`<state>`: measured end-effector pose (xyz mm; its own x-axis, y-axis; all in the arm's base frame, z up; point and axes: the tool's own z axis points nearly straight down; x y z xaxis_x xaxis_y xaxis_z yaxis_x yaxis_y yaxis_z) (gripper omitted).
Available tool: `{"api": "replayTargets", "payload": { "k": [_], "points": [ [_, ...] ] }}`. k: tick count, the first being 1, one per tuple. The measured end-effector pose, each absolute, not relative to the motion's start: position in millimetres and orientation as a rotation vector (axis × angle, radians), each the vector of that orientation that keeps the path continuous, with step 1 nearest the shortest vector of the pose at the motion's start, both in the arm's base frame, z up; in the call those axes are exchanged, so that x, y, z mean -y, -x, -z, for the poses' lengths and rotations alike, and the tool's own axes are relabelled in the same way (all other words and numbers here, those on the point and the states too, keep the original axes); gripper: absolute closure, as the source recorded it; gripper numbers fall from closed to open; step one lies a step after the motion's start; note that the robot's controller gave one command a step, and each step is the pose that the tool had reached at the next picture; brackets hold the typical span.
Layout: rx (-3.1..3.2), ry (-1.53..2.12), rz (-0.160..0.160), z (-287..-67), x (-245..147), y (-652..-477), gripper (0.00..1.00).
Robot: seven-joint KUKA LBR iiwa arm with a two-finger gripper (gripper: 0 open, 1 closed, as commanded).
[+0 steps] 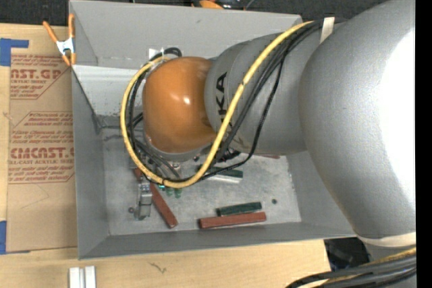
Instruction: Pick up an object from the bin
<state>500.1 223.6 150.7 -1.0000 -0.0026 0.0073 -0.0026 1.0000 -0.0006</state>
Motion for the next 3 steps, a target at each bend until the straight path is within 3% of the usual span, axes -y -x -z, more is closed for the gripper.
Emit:
{"api": "replayTargets", "payload": {
  "k": [1, 2, 3],
  "points": [
    [3.127, 0.213, -0.006, -66, -157, -497.0, 0.0],
    [3.095, 0.535, 0.001, -100, -159, -481.7, 0.0],
    [3.063, 0.694, 0.001, -99, -169, -481.7, 0.0]
  ]
}}
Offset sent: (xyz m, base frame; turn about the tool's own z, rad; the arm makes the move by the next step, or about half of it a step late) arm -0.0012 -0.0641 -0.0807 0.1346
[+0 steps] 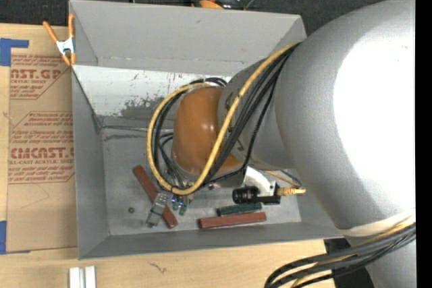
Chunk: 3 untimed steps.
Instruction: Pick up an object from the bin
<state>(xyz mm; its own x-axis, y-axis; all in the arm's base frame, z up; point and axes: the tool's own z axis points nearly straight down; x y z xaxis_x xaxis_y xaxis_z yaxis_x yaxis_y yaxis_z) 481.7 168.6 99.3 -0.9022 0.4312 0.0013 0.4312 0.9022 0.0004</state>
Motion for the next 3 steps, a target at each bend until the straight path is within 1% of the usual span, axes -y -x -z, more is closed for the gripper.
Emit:
{"api": "replayTargets", "payload": {
  "k": [1, 2, 3],
  "points": [
    [3.04, 0.774, -0.004, -67.7, -156.4, -479.2, 0.0],
    [3.042, 0.774, 0.0, -67.0, -157.0, -478.5, 0.0],
    [3.043, 0.774, 0.002, -67.5, -157.2, -478.8, 1.0]
  ]
}}
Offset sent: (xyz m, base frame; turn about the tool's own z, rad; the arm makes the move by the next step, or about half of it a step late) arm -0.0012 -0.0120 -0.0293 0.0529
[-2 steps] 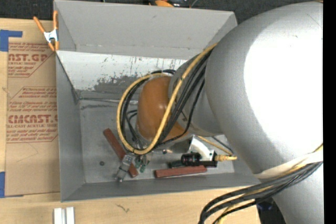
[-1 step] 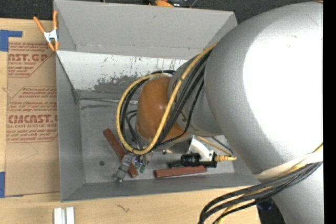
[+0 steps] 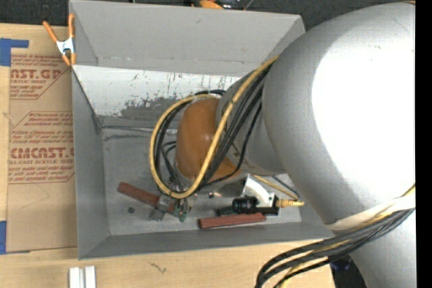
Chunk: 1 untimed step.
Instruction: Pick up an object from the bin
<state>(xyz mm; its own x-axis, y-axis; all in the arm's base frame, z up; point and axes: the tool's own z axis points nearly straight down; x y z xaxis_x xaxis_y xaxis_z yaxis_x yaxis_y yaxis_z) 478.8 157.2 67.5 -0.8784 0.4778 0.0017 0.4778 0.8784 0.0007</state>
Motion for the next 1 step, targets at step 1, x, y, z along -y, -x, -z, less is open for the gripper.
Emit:
{"api": "replayTargets", "payload": {
  "k": [1],
  "points": [
    [3.043, 0.773, 0.0, -69.1, -157.6, -478.2, 1.0]
  ]
}}
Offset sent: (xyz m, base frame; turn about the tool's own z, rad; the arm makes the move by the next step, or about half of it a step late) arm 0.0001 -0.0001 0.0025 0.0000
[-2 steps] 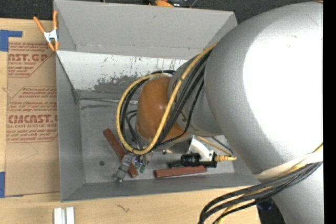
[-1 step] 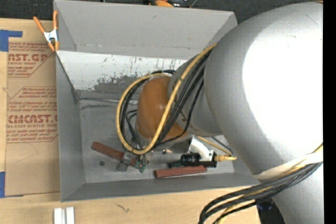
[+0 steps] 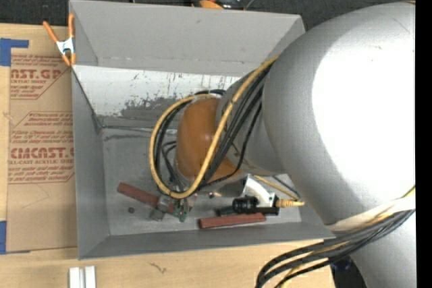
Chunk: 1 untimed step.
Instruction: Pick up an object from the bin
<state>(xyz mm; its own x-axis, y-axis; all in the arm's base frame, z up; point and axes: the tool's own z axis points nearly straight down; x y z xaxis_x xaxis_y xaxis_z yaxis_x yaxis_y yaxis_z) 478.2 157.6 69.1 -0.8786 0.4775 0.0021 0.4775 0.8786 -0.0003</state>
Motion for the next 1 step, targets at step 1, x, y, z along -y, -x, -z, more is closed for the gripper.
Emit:
{"api": "replayTargets", "payload": {
  "k": [1],
  "points": [
    [3.049, 0.774, 0.005, -134.1, -158.2, -479.4, 1.0]
  ]
}}
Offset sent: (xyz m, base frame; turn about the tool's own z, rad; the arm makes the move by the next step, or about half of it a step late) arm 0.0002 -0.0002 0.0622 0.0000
